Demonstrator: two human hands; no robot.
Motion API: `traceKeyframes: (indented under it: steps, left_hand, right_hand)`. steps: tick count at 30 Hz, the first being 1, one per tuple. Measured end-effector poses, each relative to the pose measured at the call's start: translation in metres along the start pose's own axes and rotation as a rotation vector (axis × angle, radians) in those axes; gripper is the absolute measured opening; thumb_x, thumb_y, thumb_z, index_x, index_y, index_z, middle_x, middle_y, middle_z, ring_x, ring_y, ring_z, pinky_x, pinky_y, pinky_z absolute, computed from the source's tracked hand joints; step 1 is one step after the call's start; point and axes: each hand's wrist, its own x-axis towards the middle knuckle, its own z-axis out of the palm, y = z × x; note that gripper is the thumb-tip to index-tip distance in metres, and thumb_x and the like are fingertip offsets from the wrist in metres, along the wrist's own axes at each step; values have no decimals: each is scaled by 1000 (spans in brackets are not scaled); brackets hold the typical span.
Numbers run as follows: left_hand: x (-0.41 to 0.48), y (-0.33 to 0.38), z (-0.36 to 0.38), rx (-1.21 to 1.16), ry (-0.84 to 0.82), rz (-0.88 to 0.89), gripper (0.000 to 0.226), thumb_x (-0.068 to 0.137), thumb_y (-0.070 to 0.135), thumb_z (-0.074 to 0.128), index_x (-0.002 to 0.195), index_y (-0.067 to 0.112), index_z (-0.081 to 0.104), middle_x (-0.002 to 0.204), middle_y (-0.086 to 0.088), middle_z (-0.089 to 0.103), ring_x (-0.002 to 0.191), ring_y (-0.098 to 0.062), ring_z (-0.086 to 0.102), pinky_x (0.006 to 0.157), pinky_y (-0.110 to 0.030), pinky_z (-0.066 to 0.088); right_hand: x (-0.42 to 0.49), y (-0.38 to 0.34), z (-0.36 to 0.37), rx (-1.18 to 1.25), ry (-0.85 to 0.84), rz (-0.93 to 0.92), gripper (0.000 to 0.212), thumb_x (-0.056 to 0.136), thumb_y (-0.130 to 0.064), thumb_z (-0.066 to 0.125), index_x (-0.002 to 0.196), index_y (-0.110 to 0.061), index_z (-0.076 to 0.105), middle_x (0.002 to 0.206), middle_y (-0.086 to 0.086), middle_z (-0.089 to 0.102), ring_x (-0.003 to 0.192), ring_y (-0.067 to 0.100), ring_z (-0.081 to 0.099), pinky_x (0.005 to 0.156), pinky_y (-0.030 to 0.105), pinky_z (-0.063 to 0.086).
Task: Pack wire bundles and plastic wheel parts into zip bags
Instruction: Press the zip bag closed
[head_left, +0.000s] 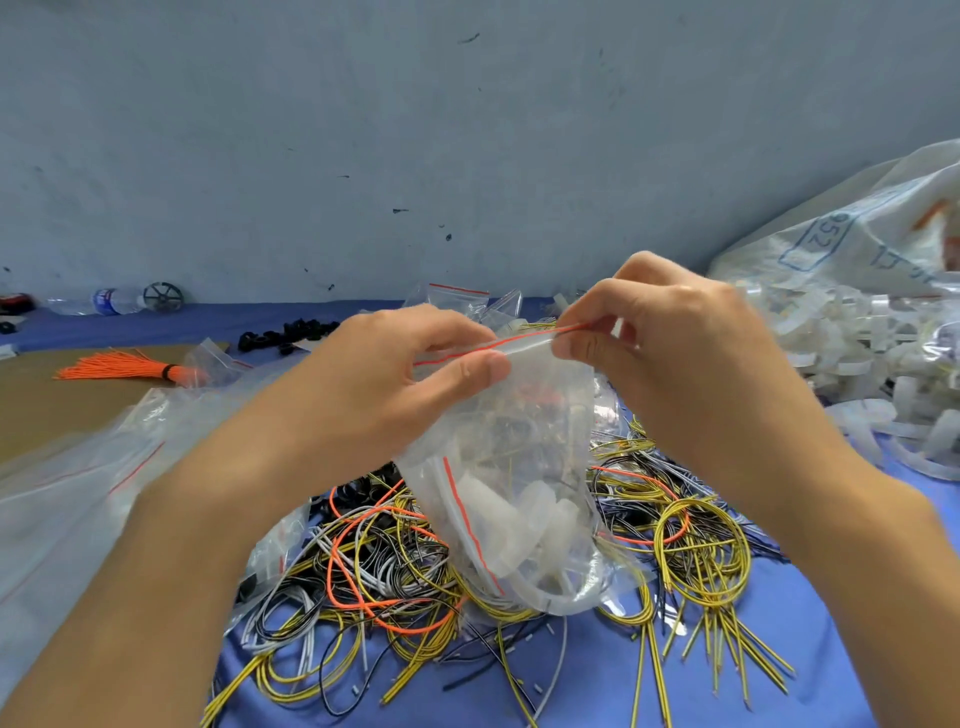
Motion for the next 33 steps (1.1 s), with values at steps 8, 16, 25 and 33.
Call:
traceKeyframes:
  steps: [8, 16, 25, 33]
  left_hand:
    - [0, 16, 8, 83, -16, 77, 35, 96, 46, 42, 84, 22, 65, 70, -2, 61, 69, -20, 55, 69, -40, 42]
    - [1, 22, 11, 117, 44, 95, 37, 89, 43, 45, 81, 15, 67, 67, -1, 59, 68, -20, 53, 67, -43, 41]
    - [4, 19, 16, 129, 154, 77, 32, 87, 47, 56, 76, 20, 68, 57, 0, 50, 62, -17, 42, 61, -38, 39]
    - [1, 19, 8, 52, 9, -2, 20, 93, 40, 54, 95, 27, 69, 82, 10, 70, 82, -6, 64, 78, -33, 47]
  right_hand:
    - [-6, -19, 4, -192, 74, -147, 11, 90, -37, 64, 93, -30, 73, 88, -3, 58, 81, 24, 57, 71, 31, 33]
    - [-6, -17, 3, -198, 11, -226, 14, 92, -17, 67, 100, -26, 73, 90, 0, 59, 82, 26, 56, 76, 38, 41]
    - [-5, -13, 10, 167, -30, -67, 11, 93, -36, 62, 96, -33, 72, 91, -9, 67, 81, 14, 58, 77, 40, 49]
    - [-3, -8, 9, 217, 2, -66, 8, 91, -28, 68, 93, -25, 75, 87, -6, 71, 77, 11, 60, 77, 34, 48]
